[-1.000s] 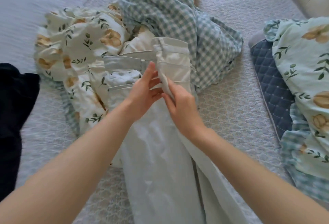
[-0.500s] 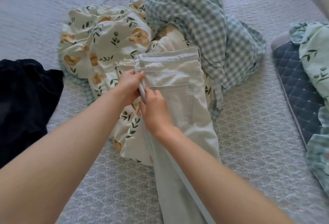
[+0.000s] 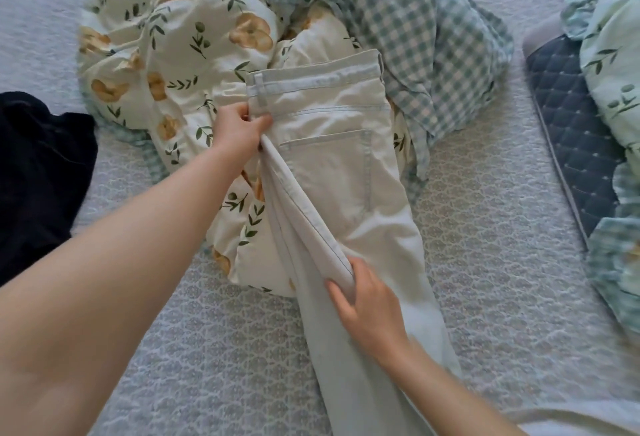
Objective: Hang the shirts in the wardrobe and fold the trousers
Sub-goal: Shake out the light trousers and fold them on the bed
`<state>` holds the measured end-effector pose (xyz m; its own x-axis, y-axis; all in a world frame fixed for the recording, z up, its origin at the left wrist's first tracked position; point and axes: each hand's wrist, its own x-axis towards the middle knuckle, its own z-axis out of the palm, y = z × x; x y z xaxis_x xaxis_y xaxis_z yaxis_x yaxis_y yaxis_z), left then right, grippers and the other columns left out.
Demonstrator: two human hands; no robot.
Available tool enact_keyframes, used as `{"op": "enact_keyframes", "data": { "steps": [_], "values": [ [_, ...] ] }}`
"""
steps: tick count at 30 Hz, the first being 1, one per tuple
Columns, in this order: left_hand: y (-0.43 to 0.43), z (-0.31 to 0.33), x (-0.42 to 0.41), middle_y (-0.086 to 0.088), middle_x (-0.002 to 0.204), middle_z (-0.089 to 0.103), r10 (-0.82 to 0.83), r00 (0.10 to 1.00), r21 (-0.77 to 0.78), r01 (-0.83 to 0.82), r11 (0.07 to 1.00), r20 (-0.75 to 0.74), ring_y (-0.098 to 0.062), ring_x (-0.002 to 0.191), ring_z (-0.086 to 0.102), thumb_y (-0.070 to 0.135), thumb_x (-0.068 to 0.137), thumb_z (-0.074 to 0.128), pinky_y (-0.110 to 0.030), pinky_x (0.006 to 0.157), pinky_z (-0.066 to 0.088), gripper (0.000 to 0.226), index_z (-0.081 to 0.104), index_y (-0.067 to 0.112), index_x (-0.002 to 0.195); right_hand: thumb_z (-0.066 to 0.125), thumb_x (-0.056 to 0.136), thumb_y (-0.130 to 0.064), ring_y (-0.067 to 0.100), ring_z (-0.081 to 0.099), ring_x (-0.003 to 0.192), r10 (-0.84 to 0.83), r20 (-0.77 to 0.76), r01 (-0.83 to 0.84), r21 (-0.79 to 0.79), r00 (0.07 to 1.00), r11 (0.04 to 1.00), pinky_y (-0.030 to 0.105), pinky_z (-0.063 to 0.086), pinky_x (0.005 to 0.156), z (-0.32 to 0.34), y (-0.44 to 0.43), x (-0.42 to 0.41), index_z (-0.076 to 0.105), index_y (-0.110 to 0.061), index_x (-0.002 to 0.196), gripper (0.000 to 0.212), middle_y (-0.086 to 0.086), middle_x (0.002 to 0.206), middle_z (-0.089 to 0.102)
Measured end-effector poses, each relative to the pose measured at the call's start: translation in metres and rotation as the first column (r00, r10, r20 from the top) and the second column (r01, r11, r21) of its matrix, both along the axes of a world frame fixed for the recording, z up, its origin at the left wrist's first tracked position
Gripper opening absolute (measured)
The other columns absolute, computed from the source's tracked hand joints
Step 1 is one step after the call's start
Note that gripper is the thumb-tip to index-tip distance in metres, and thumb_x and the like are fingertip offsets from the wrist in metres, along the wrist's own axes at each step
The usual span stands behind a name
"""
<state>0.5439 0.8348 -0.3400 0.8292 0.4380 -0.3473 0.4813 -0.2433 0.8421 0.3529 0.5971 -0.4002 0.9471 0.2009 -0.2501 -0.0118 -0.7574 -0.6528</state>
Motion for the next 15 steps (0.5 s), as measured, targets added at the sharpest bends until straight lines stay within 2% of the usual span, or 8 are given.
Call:
{"op": "enact_keyframes", "data": {
  "steps": [4,6,8,12,15],
  "values": [
    [-0.005,0.001,-0.014,0.001,0.108,0.066,0.112,0.994,-0.023,-0.112,0.993,0.008,-0.017,0.097,0.067,0.03,0.083,0.077,-0.036,0.088,0.057,0.041,0.059,0.018,0.117,0.053,0.09,-0.041,0.009,0.057,0.086,-0.008,-0.055,0.016,0.145,0.998,0.989,0.029,0.045,0.073,-0.003,-0.015,-0.016,0.052,-0.027,0.112,0.027,-0.013,0.095,0.058],
    [-0.014,0.004,-0.033,0.003,0.109,0.062,0.121,0.992,0.014,-0.121,0.993,0.025,-0.014,0.1,0.063,0.033,0.078,0.081,-0.034,0.091,0.056,0.052,0.054,0.02,0.121,0.057,0.089,-0.031,0.005,0.055,0.086,-0.015,-0.06,0.027,0.202,0.998,0.979,0.026,0.043,0.074,-0.001,-0.018,-0.022,0.053,-0.024,0.111,0.024,-0.013,0.095,0.057],
    [-0.027,0.006,-0.06,0.003,0.109,0.057,0.119,0.992,0.081,-0.121,0.989,0.029,-0.015,0.101,0.061,0.035,0.077,0.081,-0.034,0.089,0.055,0.056,0.049,0.022,0.122,0.057,0.086,-0.027,0.005,0.054,0.09,-0.007,-0.056,0.018,0.209,0.998,0.978,0.024,0.042,0.076,0.003,-0.021,-0.03,0.052,-0.023,0.116,0.031,-0.012,0.099,0.056],
    [-0.058,-0.003,-0.116,0.0,0.101,0.061,0.107,0.993,-0.001,-0.107,0.994,-0.045,-0.021,0.095,0.066,0.038,0.075,0.079,-0.04,0.087,0.056,0.052,0.047,0.02,0.112,0.06,0.084,-0.026,0.011,0.055,0.103,0.016,-0.034,-0.015,0.037,0.999,0.999,0.03,0.048,0.085,0.006,-0.036,-0.062,0.041,-0.026,0.135,0.054,-0.01,0.114,0.056],
    [-0.08,-0.014,-0.148,-0.003,0.101,0.066,0.015,0.987,-0.128,-0.036,0.991,-0.159,-0.019,0.084,0.071,0.041,0.076,0.081,-0.038,0.077,0.061,0.051,0.052,0.014,0.11,0.058,0.083,-0.026,0.019,0.055,0.096,0.029,-0.009,-0.03,-0.127,1.0,0.991,0.034,0.05,0.075,0.005,-0.047,-0.092,0.026,-0.037,0.146,0.072,-0.007,0.106,0.052]
  ]
}}
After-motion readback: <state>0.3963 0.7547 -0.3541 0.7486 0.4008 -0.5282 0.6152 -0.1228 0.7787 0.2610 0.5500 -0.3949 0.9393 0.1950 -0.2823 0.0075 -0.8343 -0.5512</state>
